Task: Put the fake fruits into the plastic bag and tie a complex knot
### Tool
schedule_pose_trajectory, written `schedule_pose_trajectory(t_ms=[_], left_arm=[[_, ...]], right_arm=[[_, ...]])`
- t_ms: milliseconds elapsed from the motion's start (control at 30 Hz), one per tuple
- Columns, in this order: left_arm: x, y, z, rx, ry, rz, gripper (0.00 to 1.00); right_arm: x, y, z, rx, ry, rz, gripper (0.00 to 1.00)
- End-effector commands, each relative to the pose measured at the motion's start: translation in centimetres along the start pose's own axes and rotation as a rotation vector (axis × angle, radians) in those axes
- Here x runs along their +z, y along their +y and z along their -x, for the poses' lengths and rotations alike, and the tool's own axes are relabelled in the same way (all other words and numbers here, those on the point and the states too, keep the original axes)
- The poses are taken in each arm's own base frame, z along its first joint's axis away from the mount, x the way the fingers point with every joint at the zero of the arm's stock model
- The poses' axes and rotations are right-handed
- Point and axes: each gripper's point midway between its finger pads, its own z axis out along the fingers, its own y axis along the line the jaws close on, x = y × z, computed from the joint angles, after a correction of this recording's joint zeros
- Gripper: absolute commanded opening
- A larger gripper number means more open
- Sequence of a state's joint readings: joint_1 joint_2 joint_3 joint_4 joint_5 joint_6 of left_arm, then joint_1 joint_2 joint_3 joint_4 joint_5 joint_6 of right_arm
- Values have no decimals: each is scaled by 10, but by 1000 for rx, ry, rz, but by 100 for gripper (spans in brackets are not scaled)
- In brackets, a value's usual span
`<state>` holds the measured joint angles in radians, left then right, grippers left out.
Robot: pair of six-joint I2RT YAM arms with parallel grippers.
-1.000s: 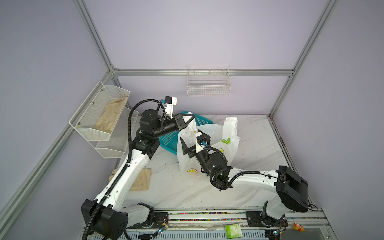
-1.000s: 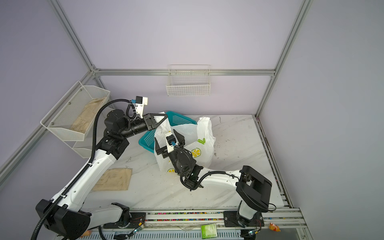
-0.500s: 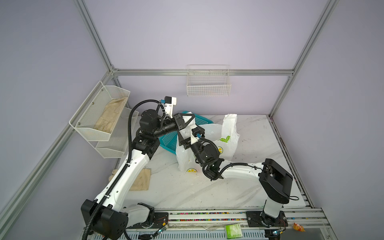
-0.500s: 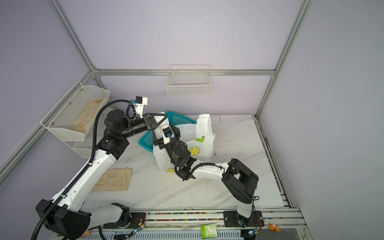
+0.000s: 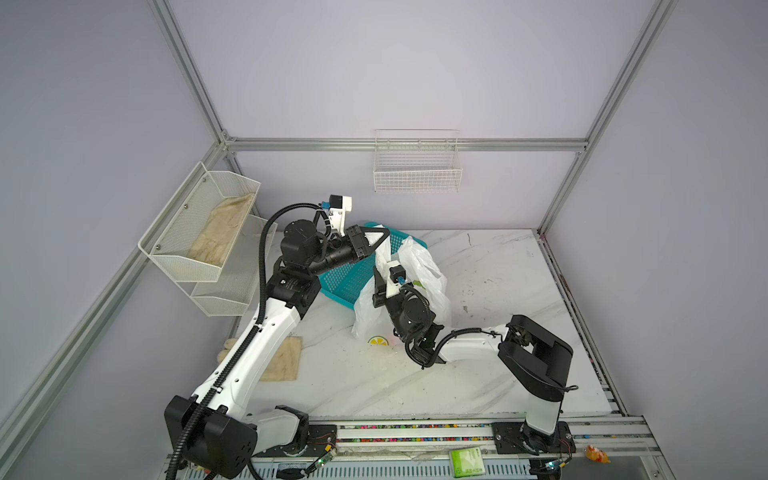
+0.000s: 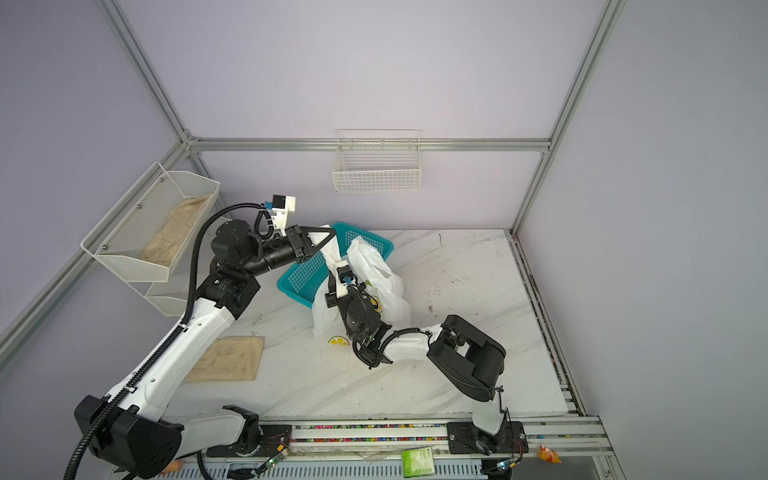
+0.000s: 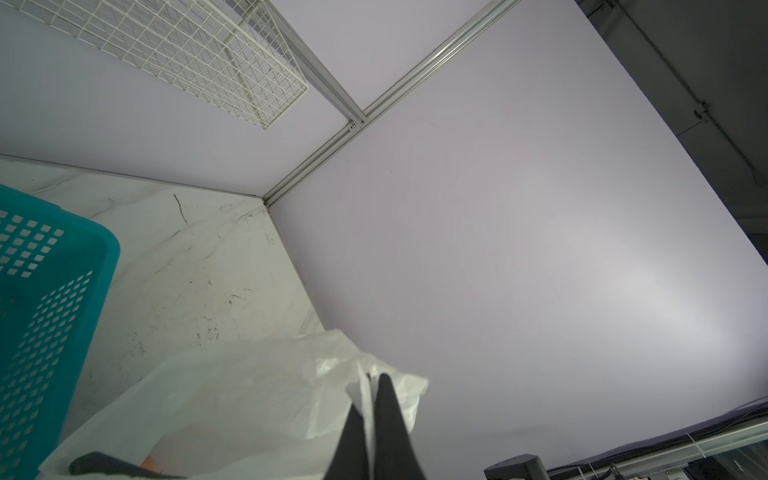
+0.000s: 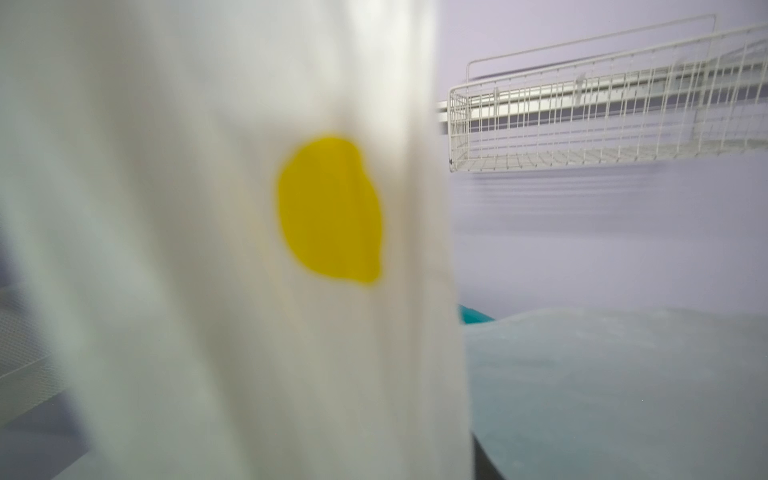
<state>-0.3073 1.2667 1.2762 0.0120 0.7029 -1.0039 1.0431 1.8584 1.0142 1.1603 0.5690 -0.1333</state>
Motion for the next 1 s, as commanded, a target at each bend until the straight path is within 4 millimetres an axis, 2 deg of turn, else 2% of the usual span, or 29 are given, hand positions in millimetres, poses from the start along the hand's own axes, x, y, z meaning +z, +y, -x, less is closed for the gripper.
schedule_pose_trajectory(t_ms=[0,300,367,400,467,500,567,633,700,900,967], left_arm=[[-6,-23,17,131,-53,-51,0],[-6,-1,20,291,-20,93,0],[-5,0,20,312,-13,98,0],[-5,0,20,320,-7,99,0],[-3,3,18,330,14,109,0],[-2,5,18,330,20,114,0],[0,10,17,327,29,125,0],[0,11,18,332,28,133,0],[-1,11,19,341,25,139,0],[-2,15,24,353,22,169,0],[-3,16,26,352,18,178,0]], right_arm=[[-11,-15,-24,-4,87,-31,25],[-17,4,-2,6,129,98,4],[-16,13,-2,-7,155,149,5],[-15,17,-3,-18,176,172,11],[-17,26,1,-41,198,229,38],[-19,28,5,-44,204,246,48],[-26,32,16,-72,221,296,76],[-34,34,24,-104,250,336,88],[-45,37,33,-136,282,389,91],[-81,46,55,-227,409,573,93],[-94,49,79,-219,398,629,93]])
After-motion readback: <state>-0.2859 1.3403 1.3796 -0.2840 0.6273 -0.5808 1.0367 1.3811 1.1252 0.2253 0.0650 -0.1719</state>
